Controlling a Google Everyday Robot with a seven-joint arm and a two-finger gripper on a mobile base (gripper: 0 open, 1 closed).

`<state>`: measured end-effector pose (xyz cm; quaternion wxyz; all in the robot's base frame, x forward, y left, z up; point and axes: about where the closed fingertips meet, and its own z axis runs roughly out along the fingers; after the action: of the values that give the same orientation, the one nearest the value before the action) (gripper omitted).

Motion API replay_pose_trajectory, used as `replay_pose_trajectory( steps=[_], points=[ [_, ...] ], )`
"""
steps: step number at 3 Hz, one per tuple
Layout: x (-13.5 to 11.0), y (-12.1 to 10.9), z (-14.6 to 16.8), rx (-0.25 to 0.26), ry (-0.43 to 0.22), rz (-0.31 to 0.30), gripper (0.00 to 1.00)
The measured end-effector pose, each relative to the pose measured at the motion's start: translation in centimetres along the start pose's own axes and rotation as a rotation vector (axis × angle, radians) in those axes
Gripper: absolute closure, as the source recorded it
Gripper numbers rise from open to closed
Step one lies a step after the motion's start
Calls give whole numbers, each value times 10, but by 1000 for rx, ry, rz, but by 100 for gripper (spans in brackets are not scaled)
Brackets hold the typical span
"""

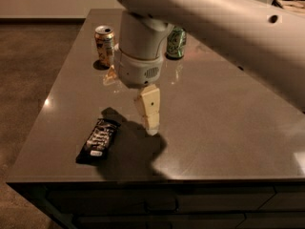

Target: Pick rxbar chocolate

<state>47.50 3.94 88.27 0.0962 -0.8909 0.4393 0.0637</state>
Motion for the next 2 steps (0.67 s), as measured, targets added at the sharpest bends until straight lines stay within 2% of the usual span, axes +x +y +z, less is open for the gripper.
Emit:
replay_pose_trajectory(
  steps=[2],
  points=[
    [-31,2,29,-48,-10,-104,0]
  ],
)
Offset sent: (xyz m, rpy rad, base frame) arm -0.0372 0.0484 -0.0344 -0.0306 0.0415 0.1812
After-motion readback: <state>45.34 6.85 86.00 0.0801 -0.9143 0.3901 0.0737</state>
